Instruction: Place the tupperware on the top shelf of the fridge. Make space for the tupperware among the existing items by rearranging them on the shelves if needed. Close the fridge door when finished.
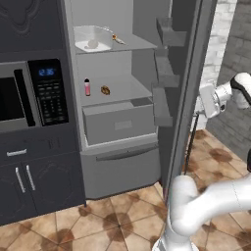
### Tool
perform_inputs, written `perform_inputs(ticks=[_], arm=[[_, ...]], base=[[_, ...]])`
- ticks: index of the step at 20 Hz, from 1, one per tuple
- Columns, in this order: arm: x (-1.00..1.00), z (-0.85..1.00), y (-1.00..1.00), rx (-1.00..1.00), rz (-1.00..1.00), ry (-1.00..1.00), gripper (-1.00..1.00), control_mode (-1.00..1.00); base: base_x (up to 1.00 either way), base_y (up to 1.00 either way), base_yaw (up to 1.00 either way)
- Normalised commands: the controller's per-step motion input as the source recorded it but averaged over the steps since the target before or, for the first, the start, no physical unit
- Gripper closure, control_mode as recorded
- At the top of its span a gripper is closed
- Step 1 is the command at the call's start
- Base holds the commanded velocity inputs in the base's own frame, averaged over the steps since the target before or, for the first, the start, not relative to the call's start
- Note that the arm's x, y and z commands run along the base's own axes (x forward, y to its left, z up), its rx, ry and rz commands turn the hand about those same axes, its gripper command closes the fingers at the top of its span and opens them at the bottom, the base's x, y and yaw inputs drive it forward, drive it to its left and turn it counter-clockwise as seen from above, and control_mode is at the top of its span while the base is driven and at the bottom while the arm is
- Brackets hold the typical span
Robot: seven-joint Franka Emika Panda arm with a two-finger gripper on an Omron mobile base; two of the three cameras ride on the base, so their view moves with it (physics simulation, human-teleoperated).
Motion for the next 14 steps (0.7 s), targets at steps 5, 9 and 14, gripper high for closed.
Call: perform_inputs(ticks=[5, 9, 14], arm=[[0.34, -0.05, 1.00, -0.26, 0.00, -0.11, -1.00, -1.00], [0.39, 0.00, 1.00, -0.28, -0.16, -0.18, -1.00, -1.00], [0.18, 0.00, 1.00, -0.24, -0.51, -0.30, -1.00, -1.00]], base=[[0.00, 0.00, 0.00], [0.00, 0.00, 0.00], [0.00, 0.00, 0.00]])
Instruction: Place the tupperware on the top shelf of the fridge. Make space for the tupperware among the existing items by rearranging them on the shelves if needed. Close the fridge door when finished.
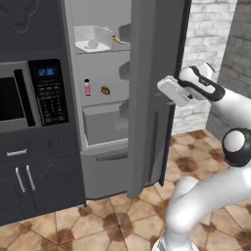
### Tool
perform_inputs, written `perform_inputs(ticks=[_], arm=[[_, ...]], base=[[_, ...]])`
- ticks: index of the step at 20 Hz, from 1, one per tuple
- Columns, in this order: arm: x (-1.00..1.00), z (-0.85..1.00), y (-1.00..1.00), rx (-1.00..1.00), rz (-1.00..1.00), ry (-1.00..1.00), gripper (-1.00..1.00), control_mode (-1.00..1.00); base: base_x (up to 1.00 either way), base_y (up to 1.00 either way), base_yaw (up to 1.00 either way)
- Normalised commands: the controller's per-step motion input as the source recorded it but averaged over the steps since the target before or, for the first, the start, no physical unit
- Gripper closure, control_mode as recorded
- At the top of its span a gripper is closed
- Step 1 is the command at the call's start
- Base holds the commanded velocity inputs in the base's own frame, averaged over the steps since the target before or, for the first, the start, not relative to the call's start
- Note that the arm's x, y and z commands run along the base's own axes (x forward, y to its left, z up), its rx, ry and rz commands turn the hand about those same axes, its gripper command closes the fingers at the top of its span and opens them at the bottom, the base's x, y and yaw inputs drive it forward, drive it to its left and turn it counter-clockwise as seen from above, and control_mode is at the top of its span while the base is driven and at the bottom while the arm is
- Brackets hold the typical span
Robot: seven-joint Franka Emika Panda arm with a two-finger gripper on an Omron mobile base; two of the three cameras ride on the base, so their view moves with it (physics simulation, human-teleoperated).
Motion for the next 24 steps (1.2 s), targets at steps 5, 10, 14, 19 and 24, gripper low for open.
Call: perform_inputs(ticks=[5, 10, 14, 19, 24], arm=[[0.13, 0.00, 1.00, -0.18, -0.61, -0.30, -1.00, -1.00], [0.55, -0.15, 1.00, -0.06, -0.33, -0.15, -1.00, -1.00], [0.54, -0.02, 0.97, -0.04, -0.29, -0.15, -1.00, -1.00], [0.41, 0.04, 0.60, -0.02, -0.37, -0.24, -1.00, -1.00], [0.65, 0.00, 0.64, 0.00, -0.25, -0.09, -1.00, -1.00]], base=[[0.00, 0.00, 0.00], [0.00, 0.00, 0.00], [0.00, 0.00, 0.00], [0.00, 0.00, 0.00], [0.00, 0.00, 0.00]])
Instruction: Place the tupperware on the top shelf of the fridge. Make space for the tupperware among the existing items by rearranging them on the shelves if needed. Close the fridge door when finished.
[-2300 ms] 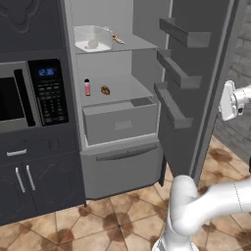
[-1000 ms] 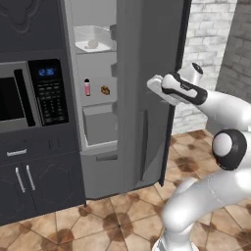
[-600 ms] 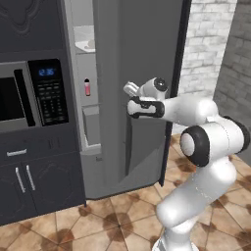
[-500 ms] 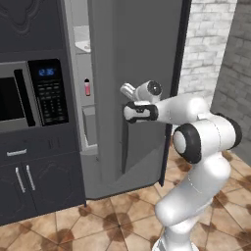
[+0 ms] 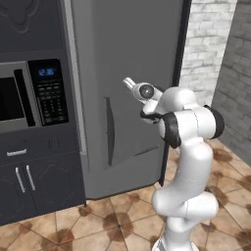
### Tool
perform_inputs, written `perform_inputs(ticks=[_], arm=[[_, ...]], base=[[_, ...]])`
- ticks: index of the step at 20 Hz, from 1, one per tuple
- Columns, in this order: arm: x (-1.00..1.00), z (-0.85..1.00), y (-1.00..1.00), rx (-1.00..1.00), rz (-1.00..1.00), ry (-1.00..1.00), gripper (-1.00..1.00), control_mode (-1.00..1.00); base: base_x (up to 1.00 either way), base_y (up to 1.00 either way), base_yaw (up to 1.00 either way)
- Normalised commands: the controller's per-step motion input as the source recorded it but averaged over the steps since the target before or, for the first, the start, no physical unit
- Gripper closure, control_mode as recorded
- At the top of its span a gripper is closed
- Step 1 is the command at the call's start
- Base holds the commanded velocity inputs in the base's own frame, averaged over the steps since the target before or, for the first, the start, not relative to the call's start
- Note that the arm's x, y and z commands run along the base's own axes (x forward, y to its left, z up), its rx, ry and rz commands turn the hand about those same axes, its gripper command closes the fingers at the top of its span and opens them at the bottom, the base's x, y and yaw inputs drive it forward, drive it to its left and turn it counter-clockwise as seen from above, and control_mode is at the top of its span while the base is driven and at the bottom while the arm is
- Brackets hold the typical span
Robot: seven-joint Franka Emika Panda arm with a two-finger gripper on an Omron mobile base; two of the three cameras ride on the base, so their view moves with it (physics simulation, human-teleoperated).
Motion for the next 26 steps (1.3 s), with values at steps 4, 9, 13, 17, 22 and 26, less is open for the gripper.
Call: perform_inputs(ticks=[4, 9, 13, 17, 22, 26], arm=[[0.99, -0.06, 0.87, 0.00, -0.13, 0.01, -1.00, -1.00], [1.00, -0.08, 0.87, 0.00, -0.12, 0.05, -1.00, -1.00], [1.00, 0.00, 0.57, 0.01, -0.13, 0.09, -1.00, -1.00], [1.00, -0.06, 0.32, 0.02, -0.14, 0.12, -1.00, -1.00], [1.00, -0.57, 0.00, 0.01, -0.15, 0.23, -1.00, -1.00], [0.82, -1.00, -0.24, -0.03, -0.28, 0.61, -1.00, -1.00]], base=[[0.00, 0.00, 0.00], [0.00, 0.00, 0.00], [0.00, 0.00, 0.00], [0.00, 0.00, 0.00], [0.00, 0.00, 0.00], [0.00, 0.00, 0.00]])
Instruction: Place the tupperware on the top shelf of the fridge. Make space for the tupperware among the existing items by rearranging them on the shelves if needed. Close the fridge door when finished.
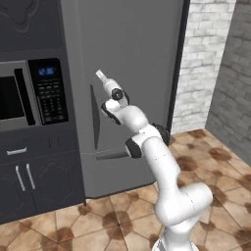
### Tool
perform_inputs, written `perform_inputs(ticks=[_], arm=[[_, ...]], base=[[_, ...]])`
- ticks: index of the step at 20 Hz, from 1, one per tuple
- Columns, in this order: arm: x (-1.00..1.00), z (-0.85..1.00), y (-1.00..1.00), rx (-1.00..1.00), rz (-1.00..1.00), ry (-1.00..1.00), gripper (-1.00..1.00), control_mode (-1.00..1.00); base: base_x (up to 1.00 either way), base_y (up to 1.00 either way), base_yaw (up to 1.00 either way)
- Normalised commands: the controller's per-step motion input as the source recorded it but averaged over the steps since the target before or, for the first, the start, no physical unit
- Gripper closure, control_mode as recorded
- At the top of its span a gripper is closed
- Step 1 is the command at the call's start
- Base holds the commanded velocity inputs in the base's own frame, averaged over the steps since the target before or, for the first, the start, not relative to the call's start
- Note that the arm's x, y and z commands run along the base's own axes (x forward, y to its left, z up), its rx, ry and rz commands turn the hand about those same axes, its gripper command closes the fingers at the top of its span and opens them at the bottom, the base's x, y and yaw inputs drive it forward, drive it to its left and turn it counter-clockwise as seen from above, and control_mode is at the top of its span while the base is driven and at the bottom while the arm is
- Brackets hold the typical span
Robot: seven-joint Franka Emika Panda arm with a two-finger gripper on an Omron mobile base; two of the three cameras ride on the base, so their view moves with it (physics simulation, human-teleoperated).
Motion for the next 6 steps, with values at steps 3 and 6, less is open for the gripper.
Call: perform_inputs(ticks=[3, 6], arm=[[0.13, -0.95, -0.23, -0.07, -0.25, 0.93, -1.00, -1.00], [-0.13, -0.70, -0.10, -0.05, -0.19, 1.00, -1.00, -1.00]], base=[[0.00, 0.00, 0.00], [0.00, 0.00, 0.00]])
